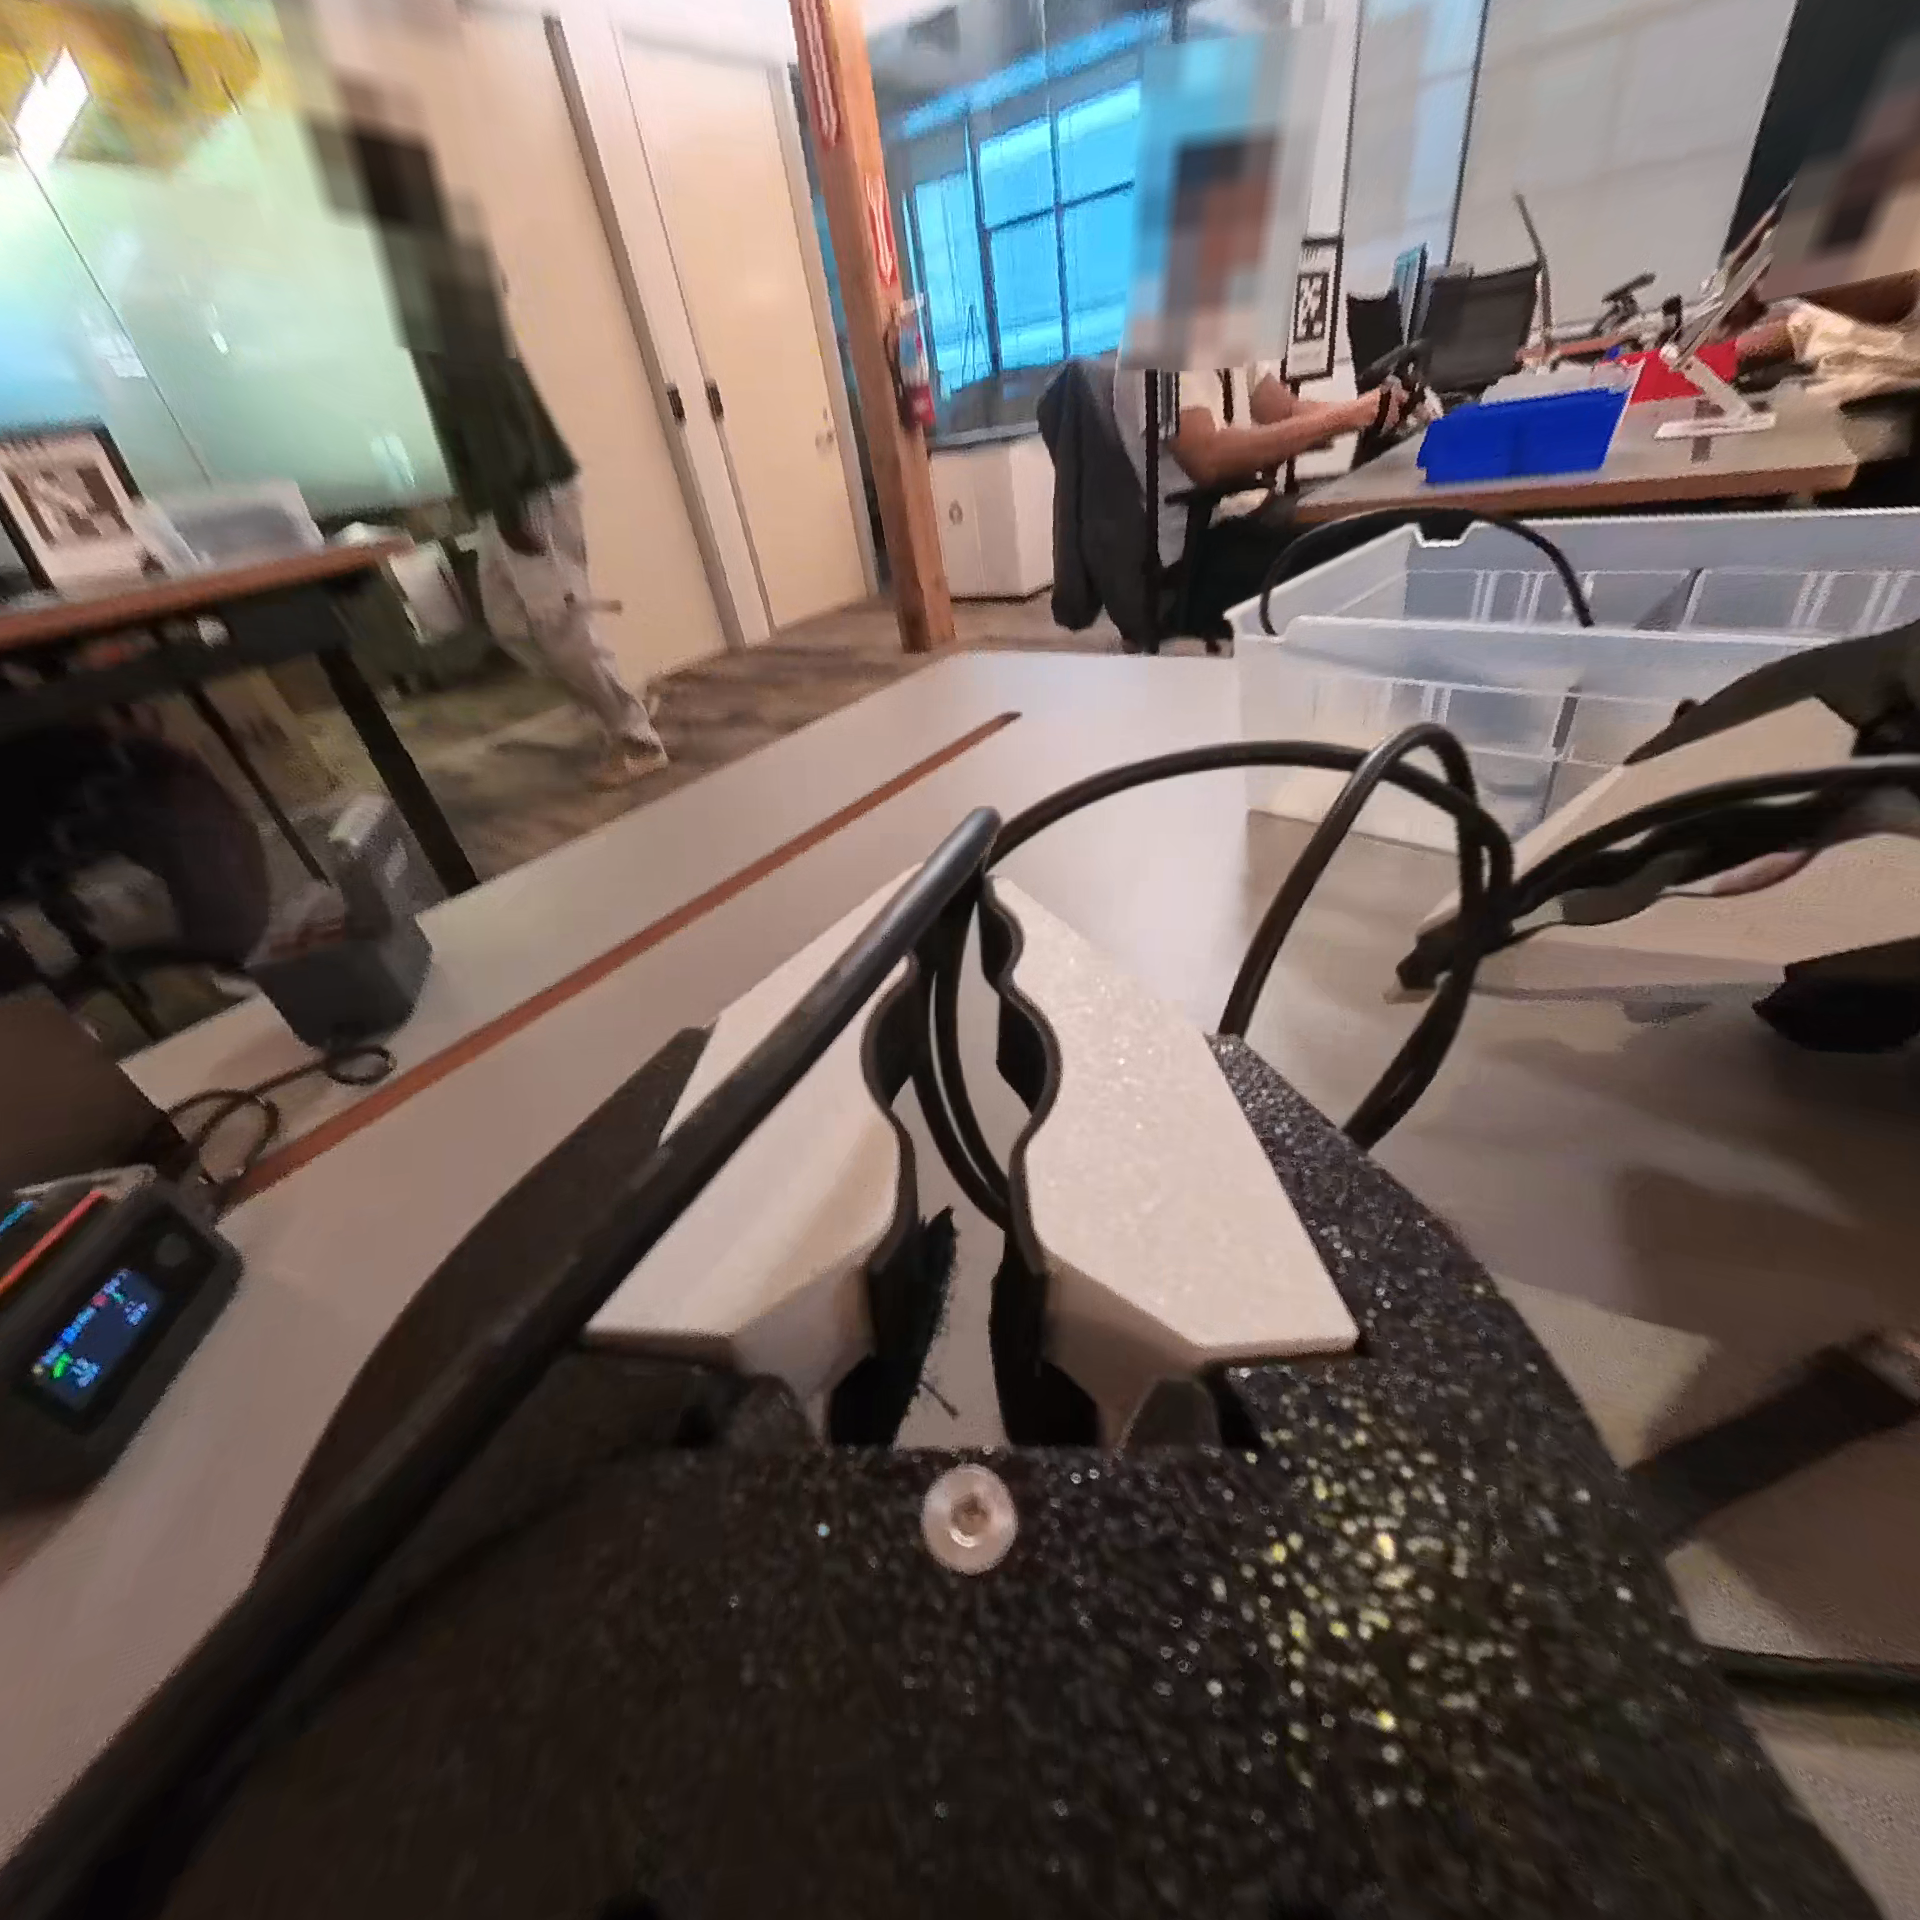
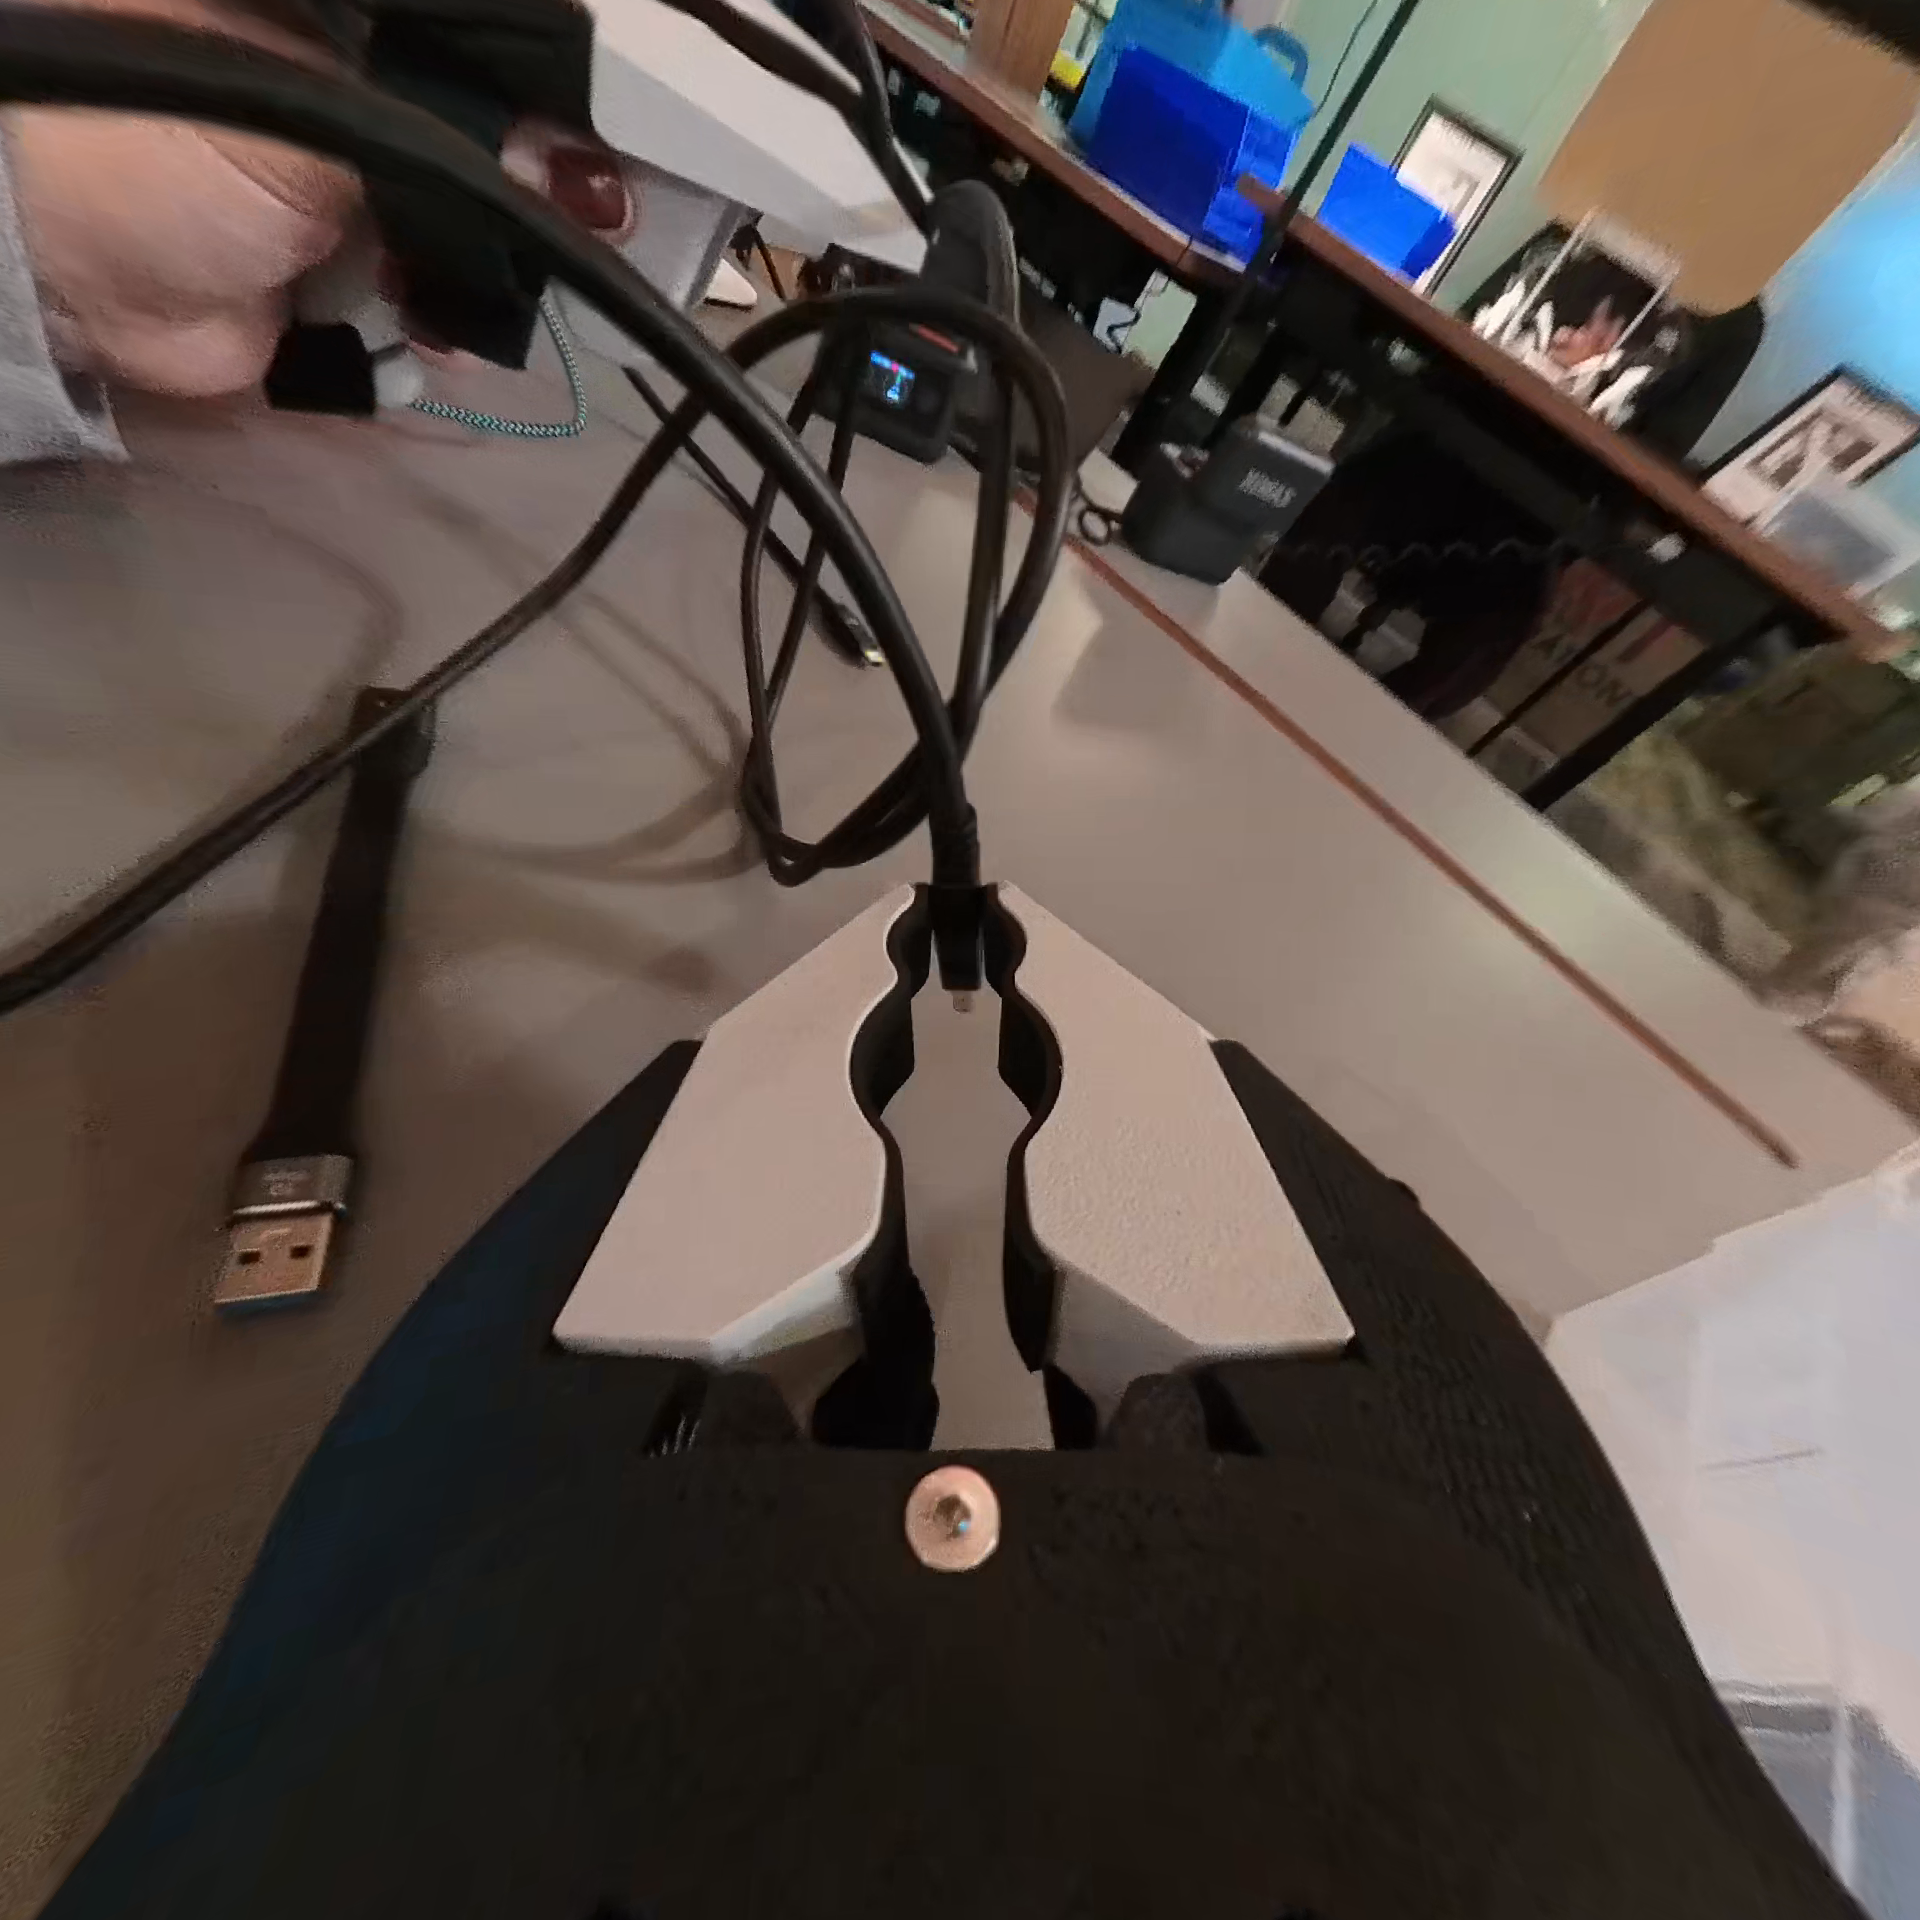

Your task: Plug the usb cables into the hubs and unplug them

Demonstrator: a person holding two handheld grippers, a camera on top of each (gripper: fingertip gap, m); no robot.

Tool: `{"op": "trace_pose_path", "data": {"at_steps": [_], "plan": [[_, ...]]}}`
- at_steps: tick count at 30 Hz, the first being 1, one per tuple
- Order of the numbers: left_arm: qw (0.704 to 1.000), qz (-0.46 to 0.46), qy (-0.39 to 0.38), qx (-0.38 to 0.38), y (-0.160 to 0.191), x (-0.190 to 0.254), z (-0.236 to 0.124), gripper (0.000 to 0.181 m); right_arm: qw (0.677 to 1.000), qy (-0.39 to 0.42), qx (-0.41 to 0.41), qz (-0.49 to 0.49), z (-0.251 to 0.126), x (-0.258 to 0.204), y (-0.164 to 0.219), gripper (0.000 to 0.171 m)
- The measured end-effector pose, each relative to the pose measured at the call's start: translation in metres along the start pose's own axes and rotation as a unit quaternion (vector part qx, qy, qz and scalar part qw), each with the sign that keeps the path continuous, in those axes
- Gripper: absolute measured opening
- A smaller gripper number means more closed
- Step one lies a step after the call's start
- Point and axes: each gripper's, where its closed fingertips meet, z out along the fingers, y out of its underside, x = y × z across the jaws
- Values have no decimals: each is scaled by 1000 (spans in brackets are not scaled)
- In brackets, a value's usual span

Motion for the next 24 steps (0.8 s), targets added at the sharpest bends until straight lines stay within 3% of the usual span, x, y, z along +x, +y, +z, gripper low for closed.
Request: {"op": "trace_pose_path", "data": {"at_steps": [3, 10, 16, 24], "plan": [[999, -2, -14, 46, 1, -1, -9, 4, 999, 24, 16, -34, -1, 4, -3, 7], [993, -60, 90, 43, -2, 21, -9, 5, 999, 11, 43, 7, -1, 6, -8, 10], [987, -62, 143, 37, -7, 36, -12, 5, 986, -56, 143, 61, -13, -7, -37, 31], [998, 48, 42, -2, -3, 31, -5, 4, 972, -121, 195, 47, -29, -23, -63, 44]]}}
